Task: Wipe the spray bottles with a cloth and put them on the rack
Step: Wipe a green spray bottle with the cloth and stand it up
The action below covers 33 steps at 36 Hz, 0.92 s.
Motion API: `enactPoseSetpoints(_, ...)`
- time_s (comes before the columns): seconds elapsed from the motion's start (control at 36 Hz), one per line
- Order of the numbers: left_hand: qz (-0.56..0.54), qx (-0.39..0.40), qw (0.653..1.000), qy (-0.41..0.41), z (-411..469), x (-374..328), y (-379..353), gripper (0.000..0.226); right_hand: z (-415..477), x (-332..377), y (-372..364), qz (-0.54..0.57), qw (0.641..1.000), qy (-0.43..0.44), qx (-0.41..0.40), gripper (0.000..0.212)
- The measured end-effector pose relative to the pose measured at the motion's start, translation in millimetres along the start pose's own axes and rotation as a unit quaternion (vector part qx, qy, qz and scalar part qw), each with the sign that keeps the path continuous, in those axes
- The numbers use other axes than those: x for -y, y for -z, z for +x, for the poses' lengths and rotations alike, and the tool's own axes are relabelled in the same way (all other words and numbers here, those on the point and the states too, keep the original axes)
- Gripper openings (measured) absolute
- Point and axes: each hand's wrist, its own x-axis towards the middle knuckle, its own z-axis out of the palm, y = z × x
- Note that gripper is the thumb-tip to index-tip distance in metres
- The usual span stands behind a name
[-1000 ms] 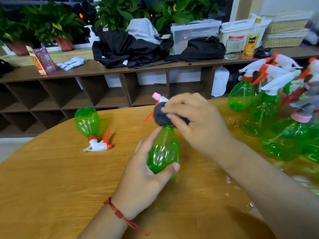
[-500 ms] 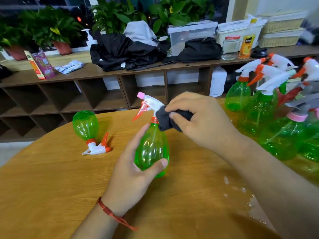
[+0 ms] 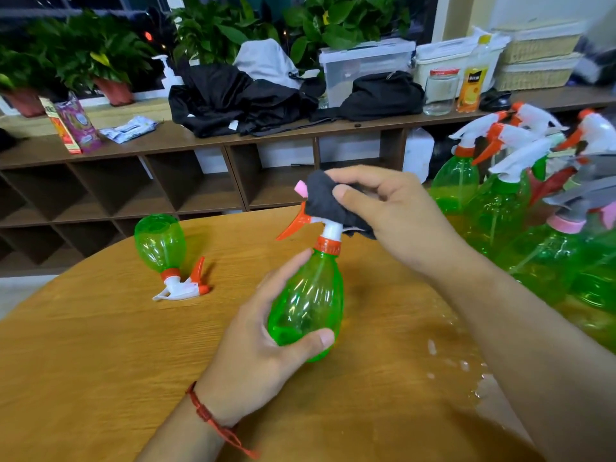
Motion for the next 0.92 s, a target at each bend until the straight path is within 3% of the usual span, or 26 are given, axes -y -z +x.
enactPoseSetpoints(0.08, -0.024, 0.001, 1.0, 0.008, 0, 3, -2, 0.089, -2, -1, -1, 0.046, 0.998, -0.029, 0.034, 0.027)
enactPoseSetpoints(0.28, -0.067, -0.045, 0.997, -0.001, 5, 3, 6, 0.088, 1, -9, 21, -0.092, 0.993, -0.014, 0.071, 0.022)
enactPoseSetpoints(0.36, -0.064, -0.023, 0.998, 0.009, 6, 4, 4, 0.089, 7, -13, 26, -0.127, 0.991, 0.026, 0.024, 0.022)
enactPoseSetpoints(0.44, -0.056, -0.004, 0.998, 0.013, 3, 4, 0, 0.088, 8, -16, 16, -0.081, 0.996, 0.04, -0.019, 0.021)
enactPoseSetpoints(0.58, -0.082, -0.025, 0.996, 0.005, 1, 3, -1, 0.089, 2, -15, 6, -0.038, 0.999, 0.013, 0.035, 0.024)
enactPoseSetpoints(0.69, -0.079, -0.05, 0.996, -0.013, 4, 2, 4, 0.089, 4, -7, 24, -0.082, 0.994, -0.012, 0.068, 0.022)
enactPoseSetpoints(0.92, -0.084, 0.012, 0.996, 0.0, 4, 0, 10, 0.088, -1, 4, 15, -0.062, 0.993, -0.03, 0.096, 0.014)
